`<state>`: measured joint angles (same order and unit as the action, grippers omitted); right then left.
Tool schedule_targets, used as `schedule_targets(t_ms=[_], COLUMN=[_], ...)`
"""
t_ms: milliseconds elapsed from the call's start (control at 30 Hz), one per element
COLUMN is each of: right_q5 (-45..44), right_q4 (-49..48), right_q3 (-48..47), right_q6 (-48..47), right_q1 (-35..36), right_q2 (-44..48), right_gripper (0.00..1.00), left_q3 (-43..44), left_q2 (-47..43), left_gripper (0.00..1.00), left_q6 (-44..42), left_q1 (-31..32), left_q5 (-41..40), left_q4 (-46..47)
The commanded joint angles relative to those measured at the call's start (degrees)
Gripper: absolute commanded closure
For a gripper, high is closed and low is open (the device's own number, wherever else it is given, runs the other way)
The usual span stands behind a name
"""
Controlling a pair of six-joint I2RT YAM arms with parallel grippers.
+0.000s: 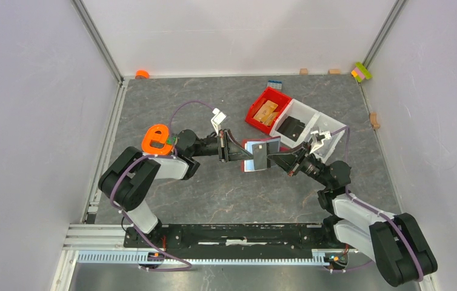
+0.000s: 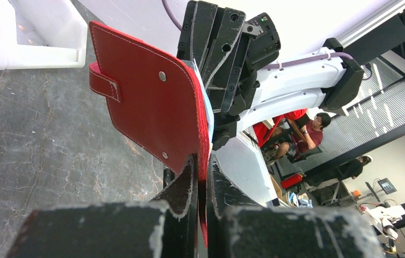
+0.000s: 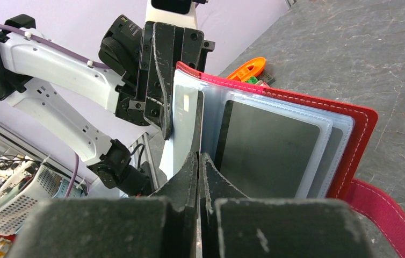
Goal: Take the credit cards out of the card holder
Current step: Remove the credit card from the card holder.
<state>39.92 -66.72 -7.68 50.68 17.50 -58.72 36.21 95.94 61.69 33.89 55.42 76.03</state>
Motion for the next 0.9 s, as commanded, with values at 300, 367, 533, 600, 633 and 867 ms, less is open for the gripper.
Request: schedule_targets(t_ms=[300,367,533,600,633,867], right_q5=[3.3,3.3,3.3,3.6,3.7,2.6], right_q4=[-14.2,-14.2,-14.1,-13.3,-13.0,-10.3], right_q3=[-0.5,-0.5,-0.6,-1.0,-1.2,-1.2], right_q6=[5.1,5.1,4.9,4.5,4.3,3.3], right_q1=[-0.6,-0.5,-0.3,0.0,0.2,0.5], right_q2=[-5.5,-5.5,-5.4,-5.6,-5.6,-4.7], right_gripper=[0.89,0.86,0.78,0.78,0.79,1.00], left_q3=[0.4,0.5,0.8,0.7,0.7,0.4], left_q2=[-3.2,-3.2,-3.3,-3.6,-3.7,-4.2], left_gripper=[0.98,0.98,0.98,0.98,0.98,0.98], left_q6=[0.5,0.5,0.6,0.6,0.5,-0.6], left_q1=[0.8,1.0,1.5,1.6,1.6,1.6], left_q5=[0.2,0.2,0.6,0.7,0.7,0.2], left_q4=[3.4,3.4,3.5,3.5,3.5,2.3])
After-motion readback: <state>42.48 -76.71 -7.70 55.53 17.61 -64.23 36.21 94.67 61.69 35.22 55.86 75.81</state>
